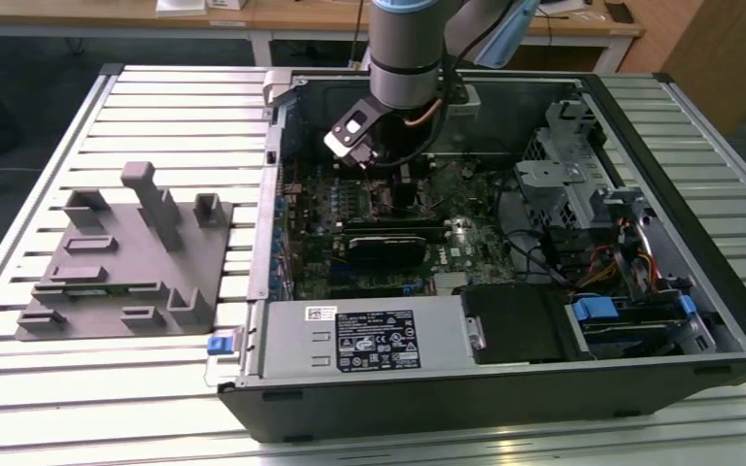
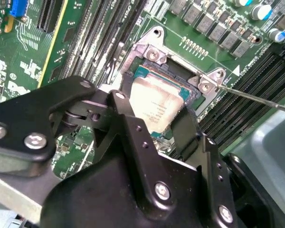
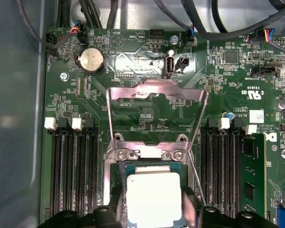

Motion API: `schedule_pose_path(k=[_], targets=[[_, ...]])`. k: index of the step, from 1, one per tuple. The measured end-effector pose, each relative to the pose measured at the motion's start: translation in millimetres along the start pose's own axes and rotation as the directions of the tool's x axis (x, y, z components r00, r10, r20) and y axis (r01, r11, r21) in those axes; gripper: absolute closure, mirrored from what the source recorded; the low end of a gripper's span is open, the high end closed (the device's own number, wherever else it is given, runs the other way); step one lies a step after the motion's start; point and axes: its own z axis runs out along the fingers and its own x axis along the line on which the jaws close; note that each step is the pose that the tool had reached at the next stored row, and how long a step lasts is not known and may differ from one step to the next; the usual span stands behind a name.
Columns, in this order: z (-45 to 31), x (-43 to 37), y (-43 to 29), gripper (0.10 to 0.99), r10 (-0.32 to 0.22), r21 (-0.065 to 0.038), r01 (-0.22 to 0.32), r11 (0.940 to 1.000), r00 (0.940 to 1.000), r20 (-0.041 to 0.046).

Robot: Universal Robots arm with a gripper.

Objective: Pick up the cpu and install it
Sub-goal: 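Place the cpu into insertion slot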

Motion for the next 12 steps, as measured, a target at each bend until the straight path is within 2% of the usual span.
schedule_pose_path(k=[1,2,8,12], targets=[[0.0,0.0,-0.2,0.482,0.000,0.000,0.000,1.0000,1.0000,-0.0019],[-0.1,0.1,-0.2,0.545,0.000,0.000,0.000,1.0000,1.0000,-0.0029],[-3.7,0.0,-1.0,0.545,0.000,0.000,0.000,1.0000,1.0000,-0.0040],[-3.3,0.0,-1.0,0.545,0.007,0.000,-0.007,1.0000,1.0000,-0.0038]])
